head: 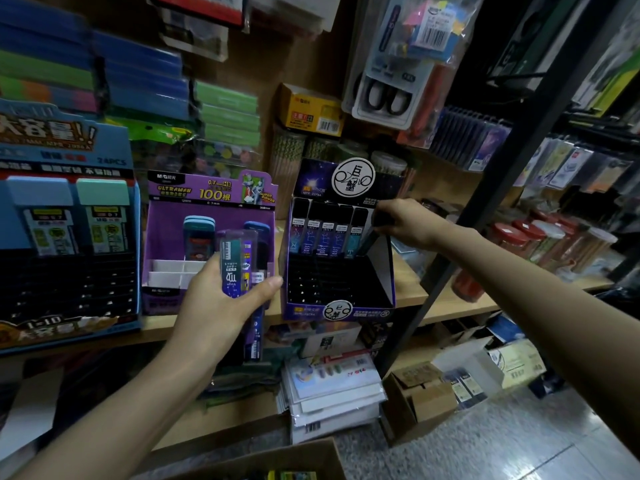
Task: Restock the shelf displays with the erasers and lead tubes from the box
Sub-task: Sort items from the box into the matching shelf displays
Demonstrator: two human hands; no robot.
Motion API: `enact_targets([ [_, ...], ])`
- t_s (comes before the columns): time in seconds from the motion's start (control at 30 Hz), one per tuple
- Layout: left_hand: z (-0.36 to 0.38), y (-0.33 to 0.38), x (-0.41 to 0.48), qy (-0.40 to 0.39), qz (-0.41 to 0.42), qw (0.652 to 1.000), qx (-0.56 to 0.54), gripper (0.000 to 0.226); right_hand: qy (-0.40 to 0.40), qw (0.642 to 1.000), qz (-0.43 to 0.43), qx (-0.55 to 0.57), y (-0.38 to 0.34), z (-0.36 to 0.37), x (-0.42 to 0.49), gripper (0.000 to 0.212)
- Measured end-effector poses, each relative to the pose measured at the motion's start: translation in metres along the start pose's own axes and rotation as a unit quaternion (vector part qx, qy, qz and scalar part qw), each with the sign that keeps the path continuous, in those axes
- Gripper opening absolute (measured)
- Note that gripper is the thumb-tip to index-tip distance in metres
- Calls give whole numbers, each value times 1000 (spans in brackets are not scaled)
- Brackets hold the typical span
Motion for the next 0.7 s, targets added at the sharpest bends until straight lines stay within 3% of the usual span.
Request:
enact_targets([
  [0.1, -2, 1, 2, 6, 7, 1000, -5, 25, -18, 999, 5, 40, 1, 0, 2, 23],
  [0.33, 1, -3, 3, 3, -1, 1000, -2, 27, 91, 986, 54, 130, 17, 0, -9, 28],
  [0.57, 4, -2, -1, 1, -11, 1000, 0, 26, 221, 974, 20, 39, 6, 7, -14, 38],
  [0.7, 4, -1, 0, 3, -13, 1000, -6, 26, 251, 968, 27, -18, 3, 18, -20, 27],
])
Point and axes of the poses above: each hand's wrist, its own x-axis towards the middle knuckle, its own z-axis out of the palm, y = z × x, the point moved 7 cm from there along x, towards the middle knuckle, and after that the axes turned 15 degrees about -z, right-handed, at the moved point
